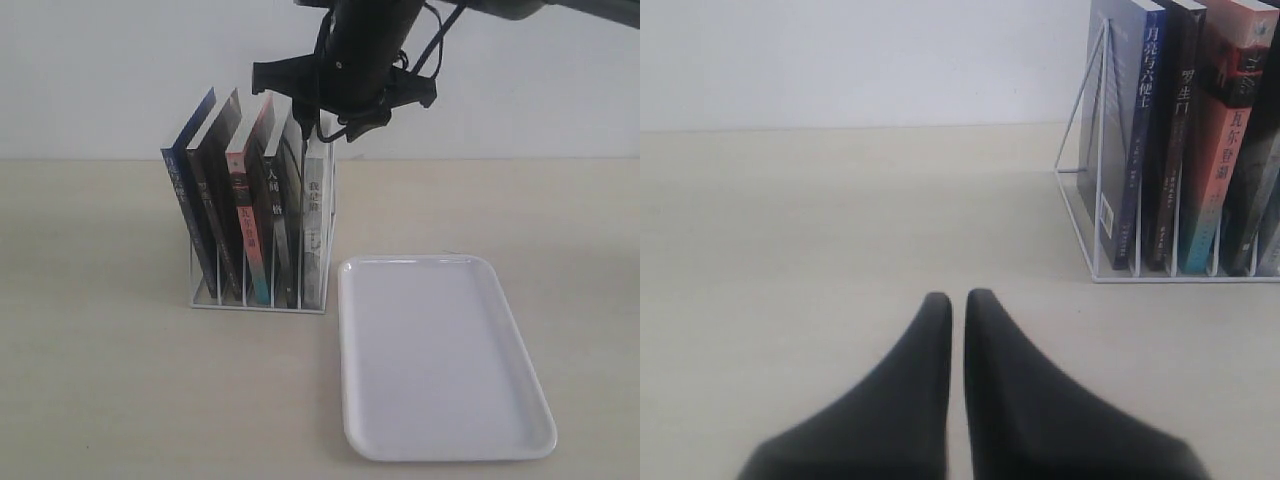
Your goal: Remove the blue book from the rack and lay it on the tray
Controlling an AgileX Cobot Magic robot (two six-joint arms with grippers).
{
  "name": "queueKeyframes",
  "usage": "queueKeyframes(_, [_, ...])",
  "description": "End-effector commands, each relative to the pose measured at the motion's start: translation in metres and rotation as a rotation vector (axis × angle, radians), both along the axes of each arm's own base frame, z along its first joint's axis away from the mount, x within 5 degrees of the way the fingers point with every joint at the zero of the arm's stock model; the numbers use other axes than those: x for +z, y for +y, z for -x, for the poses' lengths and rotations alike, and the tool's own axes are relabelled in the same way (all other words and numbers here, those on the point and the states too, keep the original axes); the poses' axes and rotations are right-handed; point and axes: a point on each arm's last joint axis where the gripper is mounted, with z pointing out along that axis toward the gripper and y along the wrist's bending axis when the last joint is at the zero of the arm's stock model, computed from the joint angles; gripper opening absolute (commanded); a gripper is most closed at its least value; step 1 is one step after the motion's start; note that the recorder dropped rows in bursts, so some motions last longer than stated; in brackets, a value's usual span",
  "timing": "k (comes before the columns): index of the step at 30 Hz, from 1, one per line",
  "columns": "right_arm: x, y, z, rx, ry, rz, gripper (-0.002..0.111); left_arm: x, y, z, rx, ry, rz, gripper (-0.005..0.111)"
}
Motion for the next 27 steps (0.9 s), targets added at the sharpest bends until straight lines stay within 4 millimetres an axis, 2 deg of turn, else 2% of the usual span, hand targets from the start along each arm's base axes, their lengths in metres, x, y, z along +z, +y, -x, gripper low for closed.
queueKeyframes(1, [-0.002, 0.003, -0.001, 0.005, -0.022, 0.018, 0.048, -0.001, 0.000, 0.000, 0.004, 0.000, 0.007, 0.004])
queueKeyframes(4, [-0.005, 0.003, -0.002, -0.004, -0.015, 0.019, 0.044, -0.001, 0.000, 0.000, 0.004, 0.000, 0.007, 0.004])
queueKeyframes(7, [-0.006, 0.003, -0.002, -0.004, -0.013, 0.020, 0.027, -0.001, 0.000, 0.000, 0.004, 0.000, 0.007, 0.004])
queueKeyframes(9, [-0.006, 0.003, -0.002, -0.009, -0.008, 0.021, 0.009, -0.001, 0.000, 0.000, 0.004, 0.000, 0.007, 0.004])
queueKeyframes(10, [-0.006, 0.003, -0.002, -0.028, 0.000, 0.012, 0.005, -0.001, 0.000, 0.000, 0.004, 0.000, 0.007, 0.004])
queueKeyframes(15, [0.001, 0.007, 0.002, -0.043, -0.024, -0.004, 0.005, -0.001, 0.000, 0.000, 0.004, 0.000, 0.007, 0.004])
queueKeyframes(24, [0.052, 0.013, 0.019, -0.039, -0.128, 0.032, 0.005, -0.001, 0.000, 0.000, 0.004, 0.000, 0.007, 0.004])
queueKeyframes(27, [0.063, 0.016, 0.023, -0.041, -0.157, 0.029, 0.005, -0.001, 0.000, 0.000, 0.004, 0.000, 0.007, 0.004])
